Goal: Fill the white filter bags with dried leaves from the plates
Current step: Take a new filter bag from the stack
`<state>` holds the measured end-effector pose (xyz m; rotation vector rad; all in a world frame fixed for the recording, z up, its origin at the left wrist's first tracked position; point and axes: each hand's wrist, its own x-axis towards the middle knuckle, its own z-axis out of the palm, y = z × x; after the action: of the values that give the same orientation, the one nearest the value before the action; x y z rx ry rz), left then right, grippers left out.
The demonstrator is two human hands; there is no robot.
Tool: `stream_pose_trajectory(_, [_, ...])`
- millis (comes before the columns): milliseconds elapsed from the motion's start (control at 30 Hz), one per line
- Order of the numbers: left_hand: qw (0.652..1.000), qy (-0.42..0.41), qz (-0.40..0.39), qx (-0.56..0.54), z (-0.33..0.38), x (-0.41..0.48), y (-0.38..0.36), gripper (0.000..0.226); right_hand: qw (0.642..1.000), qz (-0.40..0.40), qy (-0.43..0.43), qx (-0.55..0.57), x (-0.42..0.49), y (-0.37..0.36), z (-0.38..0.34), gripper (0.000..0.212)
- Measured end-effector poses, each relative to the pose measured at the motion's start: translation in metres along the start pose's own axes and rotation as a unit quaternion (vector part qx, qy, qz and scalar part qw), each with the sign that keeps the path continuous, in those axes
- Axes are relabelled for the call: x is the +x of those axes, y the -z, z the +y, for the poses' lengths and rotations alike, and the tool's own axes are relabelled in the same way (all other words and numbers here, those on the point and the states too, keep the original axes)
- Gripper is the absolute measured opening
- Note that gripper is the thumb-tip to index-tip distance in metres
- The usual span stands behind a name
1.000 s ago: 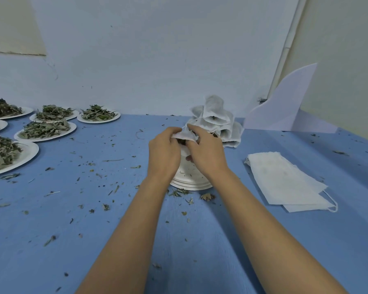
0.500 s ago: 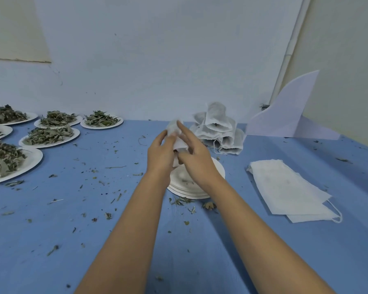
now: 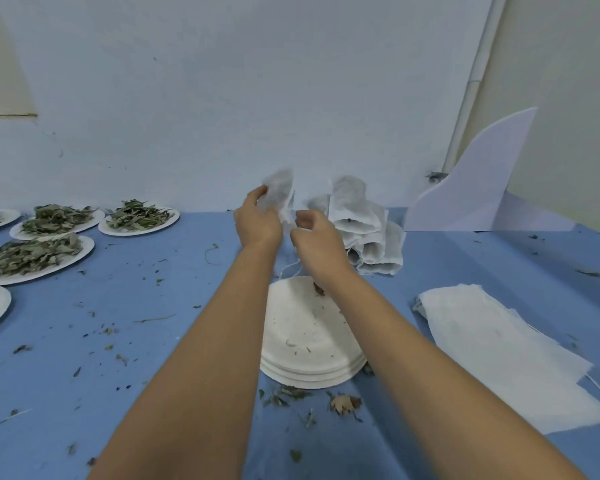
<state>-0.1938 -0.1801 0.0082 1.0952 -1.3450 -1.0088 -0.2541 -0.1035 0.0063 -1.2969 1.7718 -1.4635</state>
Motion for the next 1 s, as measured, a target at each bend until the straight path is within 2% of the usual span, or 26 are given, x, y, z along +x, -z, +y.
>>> stream_pose_trajectory(67, [0.994,0.016,-0.092,0.049,-0.009,0.006,-0.009,0.052,0.999,0.003,-0.018,-0.038,0.008,0.0,0.005,0.011])
stream_pose_trajectory(133, [0.979,0.055,-0.18,0.072,-0.02,0.008,-0.014,0.051,0.996,-0.014,-0.036,-0.082,0.013,-0.001,0.01,0.023])
stream_pose_trajectory(200, [0.97,0.067,-0.216,0.084,-0.03,0.009,-0.015,0.052,0.993,-0.029,-0.046,-0.107,0.013,-0.001,0.012,0.029])
stream_pose_trajectory(267, [0.962,0.06,-0.212,0.162,-0.039,0.011,-0.014,0.052,0.991,-0.031,-0.046,-0.118,0.011,-0.001,0.014,0.03])
stream_pose_trajectory(333, [0.948,0.062,-0.164,0.266,-0.043,0.012,-0.01,0.051,0.992,-0.03,-0.044,-0.112,0.009,-0.001,0.015,0.033])
stream_pose_trajectory(367, [0.947,0.066,-0.142,0.28,-0.044,0.011,-0.009,0.051,0.993,-0.031,-0.044,-0.104,0.009,-0.001,0.016,0.034])
stream_pose_trajectory(467, [0.968,0.057,-0.163,0.181,-0.046,0.011,-0.008,0.052,0.994,-0.04,-0.049,-0.094,0.009,-0.002,0.016,0.033])
stream_pose_trajectory(567, [0.974,0.051,-0.186,0.118,-0.043,0.008,-0.008,0.057,0.994,-0.05,-0.041,-0.09,0.01,-0.004,0.019,0.029])
stream_pose_trajectory(733, [0.969,0.062,-0.217,0.104,-0.043,0.006,-0.009,0.057,0.996,-0.049,-0.019,-0.078,0.007,-0.004,0.023,0.02])
stream_pose_trajectory(867, [0.974,0.052,-0.19,0.108,-0.039,-0.001,-0.002,0.067,0.998,-0.018,-0.007,-0.062,0.001,0.001,0.024,0.045])
stream_pose_trajectory(1000, [0.974,-0.004,-0.166,0.152,-0.024,-0.02,0.007,0.067,0.998,0.053,0.019,-0.017,-0.013,0.011,0.023,0.041])
